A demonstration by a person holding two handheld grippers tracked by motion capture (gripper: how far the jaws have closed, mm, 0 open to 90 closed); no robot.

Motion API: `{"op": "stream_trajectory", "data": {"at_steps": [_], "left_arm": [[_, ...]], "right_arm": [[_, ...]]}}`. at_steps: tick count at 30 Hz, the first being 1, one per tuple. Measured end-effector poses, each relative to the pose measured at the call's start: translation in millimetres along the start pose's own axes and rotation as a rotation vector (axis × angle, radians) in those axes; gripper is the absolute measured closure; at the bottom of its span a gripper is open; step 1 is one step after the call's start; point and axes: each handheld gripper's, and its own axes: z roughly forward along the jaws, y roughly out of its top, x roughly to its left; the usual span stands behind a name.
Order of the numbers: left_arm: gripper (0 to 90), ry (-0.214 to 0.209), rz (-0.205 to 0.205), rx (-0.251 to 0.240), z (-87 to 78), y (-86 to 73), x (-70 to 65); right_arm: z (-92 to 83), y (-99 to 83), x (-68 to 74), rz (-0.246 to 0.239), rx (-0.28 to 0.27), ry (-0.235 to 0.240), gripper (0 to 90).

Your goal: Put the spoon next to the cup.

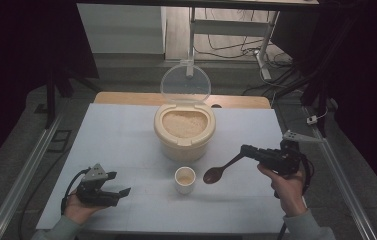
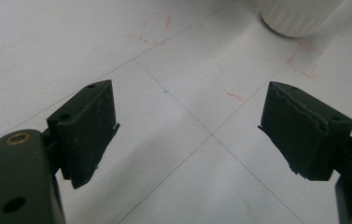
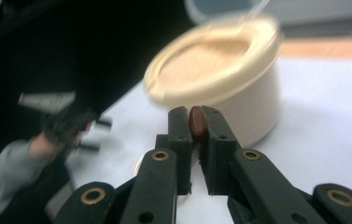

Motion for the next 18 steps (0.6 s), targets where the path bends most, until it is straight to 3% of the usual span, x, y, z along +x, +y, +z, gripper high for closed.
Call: {"op": "stream_trajectory", "data": {"at_steps": [2,11,18], "left_arm": [[17.9,0.001,0.000,-0.001,-0.1,0.1,-0.2],[18.0,-0.004,0.006,-0.001,0.1,0.8,-1.6],[18.0,-0.005,0.008,-0.001,0.0,1.3,-1.4]], "right_arm": [[6.4,-1.5,1.1,-0.014,0.062,0.019,82.9],[34.0,-6.1,10.0,-0.067,0.234,0.076,82.8],[56.7,-2.1,14.1,-0.096,0.379,0.094,82.7]]}}
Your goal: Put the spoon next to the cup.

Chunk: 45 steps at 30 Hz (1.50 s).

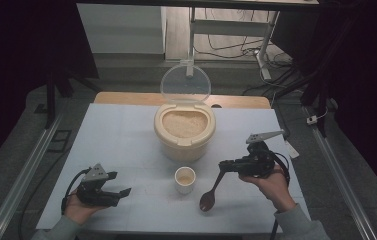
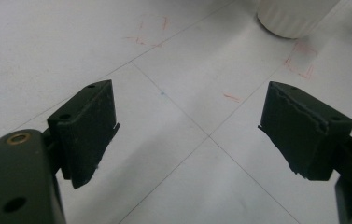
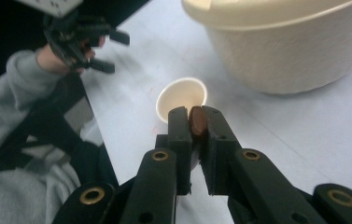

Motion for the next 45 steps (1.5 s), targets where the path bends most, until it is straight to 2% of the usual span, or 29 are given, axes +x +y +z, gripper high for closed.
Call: {"op": "stream_trajectory", "data": {"at_steps": [5,10,16,20,23,34,40,45], "left_arm": [[18.0,-0.002,0.002,0.002,0.3,-0.5,0.1],[18.1,-0.005,0.003,0.003,0.3,-0.6,0.3],[18.0,-0.005,0.006,0.007,1.1,-0.5,-0.5],[18.0,-0.004,0.006,0.010,1.7,-0.5,-0.7],[18.0,-0.004,0.006,0.010,2.1,-0.7,-0.7],[18.1,-0.003,0.004,0.014,3.1,-1.5,0.1],[18.0,-0.002,0.005,0.018,4.1,-2.0,-0.2],[18.0,-0.001,0.007,0.019,4.4,-2.1,-0.2]], "right_arm": [[20.1,6.5,-3.3,-0.012,0.065,-0.007,82.6],[31.3,9.2,-12.5,0.005,0.063,-0.008,81.5],[39.7,4.9,-28.8,0.010,0.048,-0.073,75.3],[47.7,-2.5,-36.6,-0.037,0.033,-0.154,67.9],[54.2,-8.0,-41.0,-0.053,0.026,-0.200,64.5],[74.4,-18.7,-59.5,-0.070,0.018,-0.270,56.6],[84.1,-23.2,-64.8,-0.079,0.034,-0.328,53.0],[91.8,-27.4,-68.5,-0.111,0.070,-0.398,50.2]]}}
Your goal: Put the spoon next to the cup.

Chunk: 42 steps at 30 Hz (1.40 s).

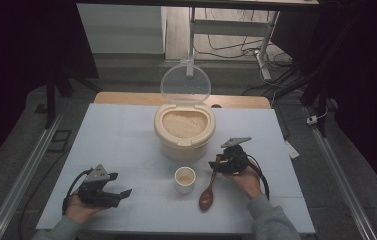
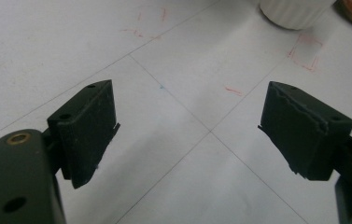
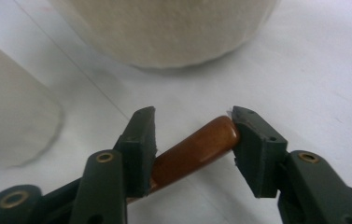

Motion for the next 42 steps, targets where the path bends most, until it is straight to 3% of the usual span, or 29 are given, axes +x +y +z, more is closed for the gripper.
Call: {"op": "stream_trajectory", "data": {"at_steps": [3,12,15,20,27,35,42], "left_arm": [[18.0,0.002,0.001,0.002,0.4,-0.1,0.0],[18.0,0.006,0.004,0.003,0.2,-0.6,-0.3],[18.0,0.007,0.002,0.002,0.1,-0.8,0.1],[18.0,0.012,0.001,-0.003,-0.6,-0.7,-0.1],[17.9,0.018,0.001,-0.011,-1.1,-0.7,-0.8],[17.8,0.025,0.001,-0.020,-2.2,-0.8,-1.1],[17.8,0.030,-0.002,-0.028,-3.0,-0.9,-0.5]], "right_arm": [[3.2,-1.2,1.5,-0.008,0.011,-0.026,48.4],[-11.1,-4.0,-2.1,0.032,-0.082,-0.069,42.6],[-28.1,-9.4,-3.2,0.027,-0.141,-0.034,43.1],[-50.0,-24.5,0.8,-0.019,-0.189,-0.001,44.0],[-76.0,-53.0,3.2,-0.039,-0.248,0.027,44.1],[-94.6,-77.0,-0.6,-0.035,-0.287,0.034,44.0],[-102.4,-92.0,0.8,-0.043,-0.284,0.022,44.1]]}}
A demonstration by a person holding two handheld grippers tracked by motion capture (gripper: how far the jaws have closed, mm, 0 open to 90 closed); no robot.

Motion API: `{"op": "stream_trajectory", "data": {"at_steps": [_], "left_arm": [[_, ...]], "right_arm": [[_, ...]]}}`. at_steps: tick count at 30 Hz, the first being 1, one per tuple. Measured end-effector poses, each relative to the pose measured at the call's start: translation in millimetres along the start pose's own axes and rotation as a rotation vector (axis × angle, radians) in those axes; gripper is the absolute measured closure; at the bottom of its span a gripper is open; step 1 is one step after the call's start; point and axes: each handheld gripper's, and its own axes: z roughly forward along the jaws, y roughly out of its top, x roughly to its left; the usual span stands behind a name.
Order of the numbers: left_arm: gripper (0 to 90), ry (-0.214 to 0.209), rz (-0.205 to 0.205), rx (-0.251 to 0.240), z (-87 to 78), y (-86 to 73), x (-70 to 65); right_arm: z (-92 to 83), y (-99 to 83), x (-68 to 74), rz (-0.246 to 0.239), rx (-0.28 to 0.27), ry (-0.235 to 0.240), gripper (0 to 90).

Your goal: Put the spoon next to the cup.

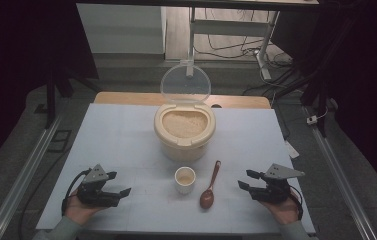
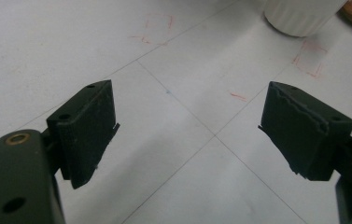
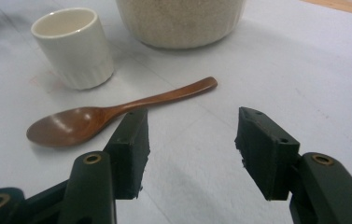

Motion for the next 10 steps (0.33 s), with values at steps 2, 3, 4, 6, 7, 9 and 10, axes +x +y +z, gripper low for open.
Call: {"op": "stream_trajectory", "data": {"at_steps": [2,3,4,6,7,9,10], "left_arm": [[17.7,0.001,0.000,-0.001,-0.3,0.0,0.0],[17.6,0.002,0.000,-0.002,-0.6,0.1,0.0],[17.6,0.002,-0.001,-0.004,-0.6,0.0,0.0],[17.6,0.003,-0.001,-0.002,-0.2,-0.1,0.5],[17.4,0.003,-0.001,0.000,0.1,-0.2,0.6],[17.2,0.003,-0.001,0.000,0.3,-0.5,0.8],[17.2,0.003,-0.001,0.000,0.3,-0.5,0.9]], "right_arm": [[-1.0,-1.2,0.4,-0.002,0.000,-0.002,44.1],[-1.2,-1.1,0.7,-0.007,0.003,-0.006,44.1],[-1.1,-1.0,1.4,-0.011,0.001,-0.008,44.1],[-1.0,-0.3,2.3,-0.021,0.006,-0.014,44.1],[-0.2,-0.1,2.8,-0.027,0.006,-0.013,44.1],[1.6,-0.1,3.9,-0.034,0.007,-0.014,44.1],[1.9,-0.1,4.3,-0.041,0.015,-0.017,44.0]]}}
